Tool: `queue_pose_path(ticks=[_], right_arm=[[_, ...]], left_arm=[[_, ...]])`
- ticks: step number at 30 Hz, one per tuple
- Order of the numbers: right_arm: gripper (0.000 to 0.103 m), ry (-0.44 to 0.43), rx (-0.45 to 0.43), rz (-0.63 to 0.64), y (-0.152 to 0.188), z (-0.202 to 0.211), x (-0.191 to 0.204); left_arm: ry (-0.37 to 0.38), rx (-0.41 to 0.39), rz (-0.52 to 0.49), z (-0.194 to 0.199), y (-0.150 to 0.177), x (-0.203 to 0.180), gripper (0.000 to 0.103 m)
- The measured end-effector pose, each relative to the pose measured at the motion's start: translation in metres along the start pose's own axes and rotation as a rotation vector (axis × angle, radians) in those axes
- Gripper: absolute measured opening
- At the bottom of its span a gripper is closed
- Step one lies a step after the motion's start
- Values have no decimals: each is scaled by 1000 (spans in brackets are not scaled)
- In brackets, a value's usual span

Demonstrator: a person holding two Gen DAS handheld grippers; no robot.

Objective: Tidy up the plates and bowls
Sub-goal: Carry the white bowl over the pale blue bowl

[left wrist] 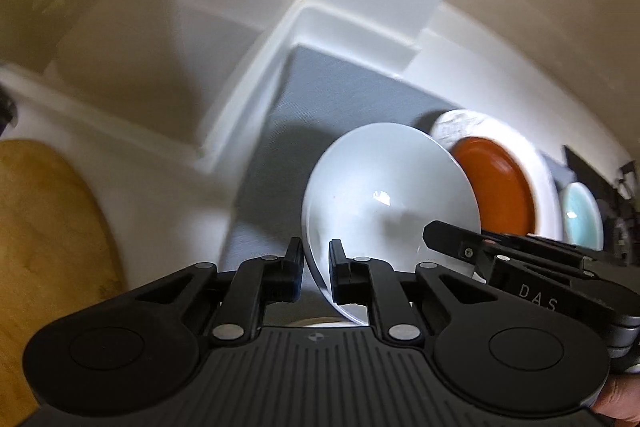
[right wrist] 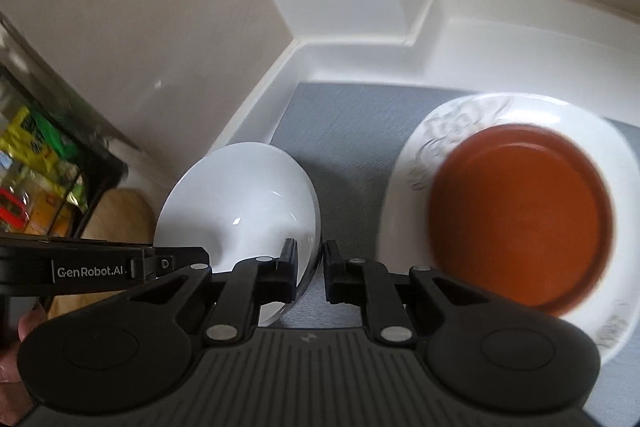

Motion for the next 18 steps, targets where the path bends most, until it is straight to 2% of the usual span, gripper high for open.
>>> queue_pose_path(ticks=[5,12,15,18], right_arm=[[15,32,-74,-118,-10,46,-42],[15,200,-191,-263,-10,112,-126],[15,253,-212,-346,-7,131,-169],[14,302,-220,-392,-4,137,-207]], left_arm=[[119,-7,-45,8,-14,-49,14],[241,30,-234,-24,-30,-156,14],[293,101,-252,-51,-30,-195,14],[313,172,-290,-77,-25,-228,14]])
Point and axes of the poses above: each gripper's, at about its wrist camera, not at the fingertips, and z roughly against the way its jaws point, x to its left, y to its underside, the point moved 9 cm from there along -z, roughly the way its jaws point, and after that the axes turned 11 degrees about y, right-handed, at the moved point
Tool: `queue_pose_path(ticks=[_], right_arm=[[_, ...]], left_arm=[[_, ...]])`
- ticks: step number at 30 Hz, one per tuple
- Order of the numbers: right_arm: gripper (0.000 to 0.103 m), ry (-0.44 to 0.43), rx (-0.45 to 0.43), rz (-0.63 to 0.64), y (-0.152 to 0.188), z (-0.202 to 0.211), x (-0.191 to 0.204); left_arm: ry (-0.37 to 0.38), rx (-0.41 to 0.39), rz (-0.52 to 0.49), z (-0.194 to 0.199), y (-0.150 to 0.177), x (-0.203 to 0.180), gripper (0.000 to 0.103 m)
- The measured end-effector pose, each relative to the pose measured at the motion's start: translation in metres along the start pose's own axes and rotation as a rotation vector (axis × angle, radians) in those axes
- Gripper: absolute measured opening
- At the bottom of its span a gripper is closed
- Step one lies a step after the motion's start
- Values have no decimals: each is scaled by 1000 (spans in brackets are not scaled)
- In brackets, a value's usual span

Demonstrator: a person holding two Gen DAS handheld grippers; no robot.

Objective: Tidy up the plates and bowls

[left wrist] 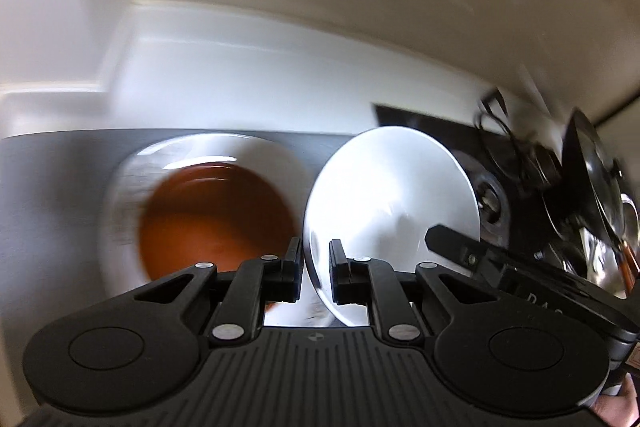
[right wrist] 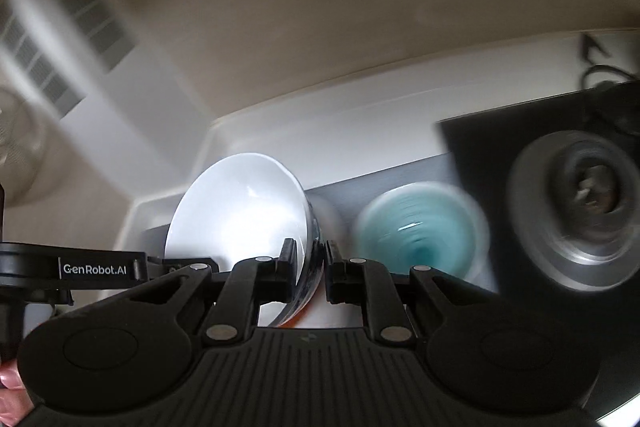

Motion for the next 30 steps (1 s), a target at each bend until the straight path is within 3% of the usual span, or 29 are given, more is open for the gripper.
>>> queue_pose_path(ticks=[7,14,23,26,30], right_arm=[[14,45,44,-76,2,-29,-64],[14,54,91,-95,15,-58,-85],[14,139,78,80,15,-71,-75],[16,213,42,197,14,-73,-69],[14,227,37,220,14,-76,-69]], left_arm=[[-28,146,-37,-68,-6,-22,14],[-118,214,-102,-100,-10,-28,14],[-178,240,-129,-121,-17,-24,14],[-170,236,-130,-122,-21,-23,14],[-146,235,-103,-122,-21,-14,14]])
Point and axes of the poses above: each gripper's, at about its wrist camera, not at the fingertips, and z roughly against the way its jaws point, x to its left, y to its underside, the point moved 9 cm from there along -z, roughly the way its jaws point, and after that the axes turned 11 degrees about y, right-handed, at the moved point
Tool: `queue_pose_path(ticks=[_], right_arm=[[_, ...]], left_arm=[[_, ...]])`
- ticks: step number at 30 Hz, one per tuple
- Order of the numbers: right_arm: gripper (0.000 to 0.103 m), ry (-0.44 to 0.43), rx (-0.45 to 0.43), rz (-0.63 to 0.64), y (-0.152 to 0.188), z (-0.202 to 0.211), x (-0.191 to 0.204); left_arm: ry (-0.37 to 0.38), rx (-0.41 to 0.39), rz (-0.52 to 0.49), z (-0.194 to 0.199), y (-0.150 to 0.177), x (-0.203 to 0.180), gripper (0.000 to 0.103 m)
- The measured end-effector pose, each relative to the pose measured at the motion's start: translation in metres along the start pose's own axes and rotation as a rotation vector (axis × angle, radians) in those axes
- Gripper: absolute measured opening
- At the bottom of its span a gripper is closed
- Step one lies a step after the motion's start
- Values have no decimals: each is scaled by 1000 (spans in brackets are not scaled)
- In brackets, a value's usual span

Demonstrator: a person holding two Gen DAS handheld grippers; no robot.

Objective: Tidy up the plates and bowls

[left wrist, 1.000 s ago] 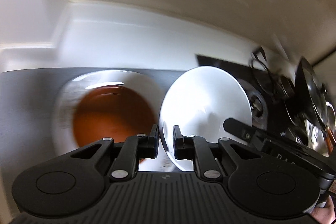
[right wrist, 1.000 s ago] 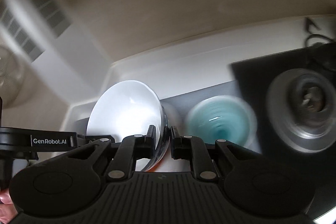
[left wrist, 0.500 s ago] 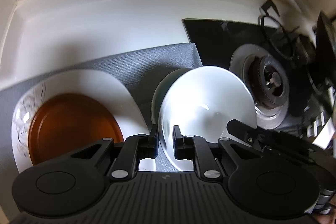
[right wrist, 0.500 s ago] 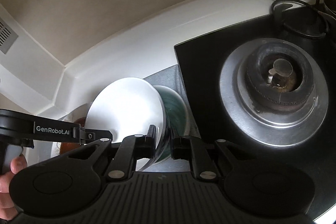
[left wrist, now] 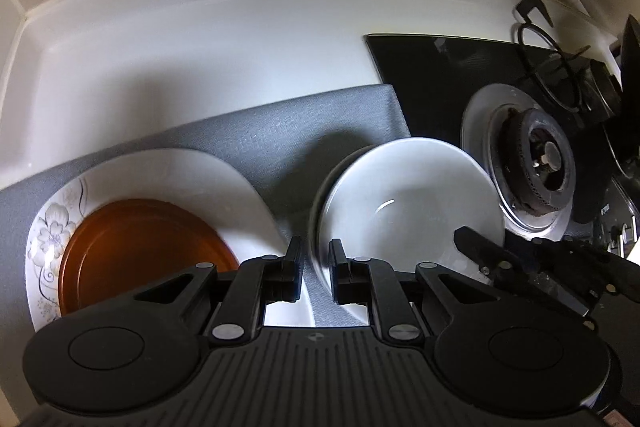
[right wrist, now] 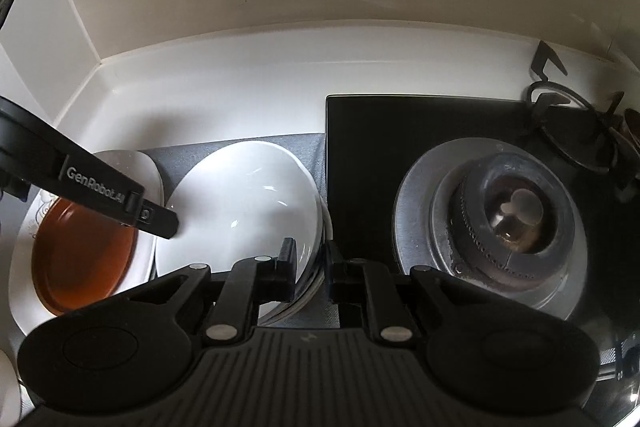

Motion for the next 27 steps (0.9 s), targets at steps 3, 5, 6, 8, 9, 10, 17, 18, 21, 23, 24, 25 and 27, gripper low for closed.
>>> queue_pose_path(ticks=[3,5,6,8,9,10,17,18,21,23,24,25,27], right_arm=[[14,-6,10,-5,-2,-1,-1],[15,-29,34,-30,-2,-1,-4],[15,-48,46,-55,-2,0,-7],[16,-91,46,-93,-2,7,-16],[16,-100,48,-124,-1,10,-22],[16,-112,54,-148,1,12,-27],[16,-230,108,-318,11,5,-45],[20,-258,116,-365,12,3,-46],[32,-297,132,-471,15,-8,-49],[32,-326,161,-530,18,-17,-48],[36,-345,171,-557,19,-20,-46],[40,-351,176,-572,20,-23,-44],[41,-342,184,-581,21,-28,-41]], left_arm=[[32,-1,19,-1,1,3,14],[36,-4,18,-1,1,4,14],[41,-4,20,0,1,3,14],[53,0,9,1,0,1,14],[63,3,-4,3,0,0,14],[76,4,-15,5,-1,-1,14],[82,43,-22,-6,-3,2,15],[80,48,-18,-9,-3,2,15],[131,68,28,-16,-7,4,30],[171,83,74,-20,-10,10,32],[183,87,93,-22,-12,12,32],[187,88,107,-24,-13,14,31],[176,91,110,-29,-13,15,27]])
Point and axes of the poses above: each gripper's, at about its wrist camera, not at the fingertips, and z roughly against the way its jaws point, x to its left, y to its underside, the point moved 9 cm from there along -z, roughly the way its jaws point, and after that the axes turned 11 degrees about y, right-handed, at the moved point
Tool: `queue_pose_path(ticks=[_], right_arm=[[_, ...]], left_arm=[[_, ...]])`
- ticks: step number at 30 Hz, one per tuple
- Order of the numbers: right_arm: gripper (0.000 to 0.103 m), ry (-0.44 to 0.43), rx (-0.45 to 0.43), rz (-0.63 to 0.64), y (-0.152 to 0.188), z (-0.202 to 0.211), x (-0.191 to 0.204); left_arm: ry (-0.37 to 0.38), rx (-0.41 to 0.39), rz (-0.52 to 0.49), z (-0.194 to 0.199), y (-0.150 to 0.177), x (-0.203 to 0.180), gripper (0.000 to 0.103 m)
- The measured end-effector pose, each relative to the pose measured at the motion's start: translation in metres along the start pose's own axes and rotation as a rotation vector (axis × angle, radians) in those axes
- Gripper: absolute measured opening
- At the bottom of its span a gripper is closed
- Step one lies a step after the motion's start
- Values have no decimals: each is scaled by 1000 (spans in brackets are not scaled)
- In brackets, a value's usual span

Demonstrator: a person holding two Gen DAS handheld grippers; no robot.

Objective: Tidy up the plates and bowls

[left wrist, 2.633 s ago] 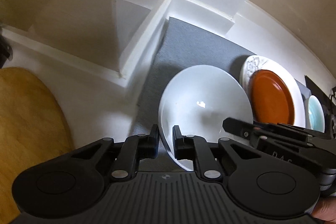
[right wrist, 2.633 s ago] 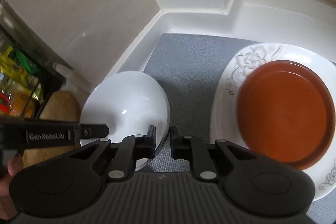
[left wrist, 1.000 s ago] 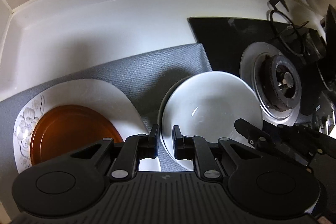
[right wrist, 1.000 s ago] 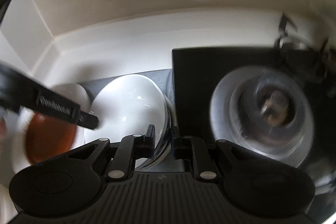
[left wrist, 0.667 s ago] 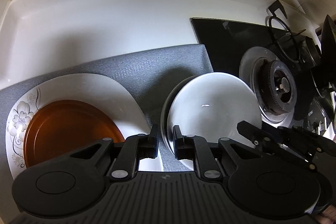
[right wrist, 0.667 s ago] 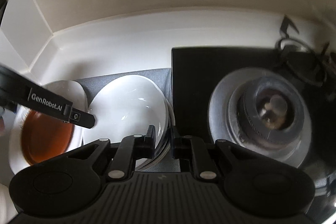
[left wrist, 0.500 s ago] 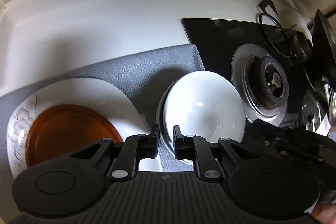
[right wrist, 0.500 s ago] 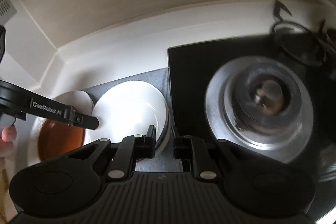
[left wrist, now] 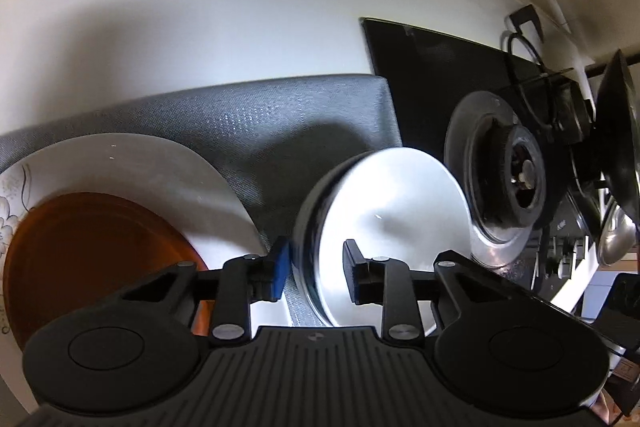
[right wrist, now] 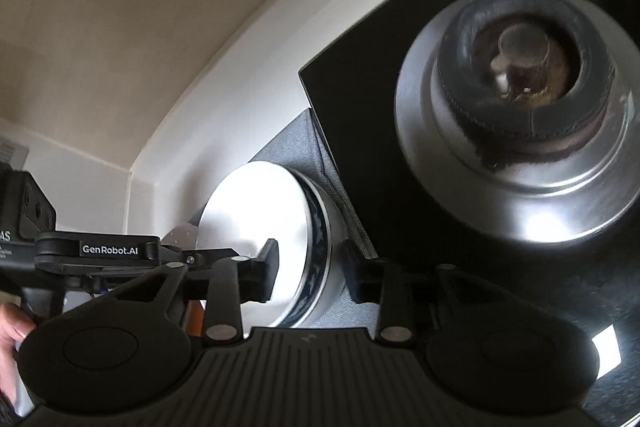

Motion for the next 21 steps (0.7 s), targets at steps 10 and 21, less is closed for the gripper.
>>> queue_pose_path(ticks=[10,21], right_arm=[[27,57,20,38,7,-8,-2],[36,38,94,95,23,-11,-6]], left_arm=[[-111,5,-108,-8,16,-10,18],[-157,6,-150,-17,34,-17,26]])
Point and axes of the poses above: each gripper's, at about its wrist camera, not at the fingertips, and z roughly against the way its jaws point, x to its left, y to its underside, the point moved 9 cm from there along -z, roughly the way its jaws point, and after that the axes turned 11 degrees about y, right-handed, at the moved point
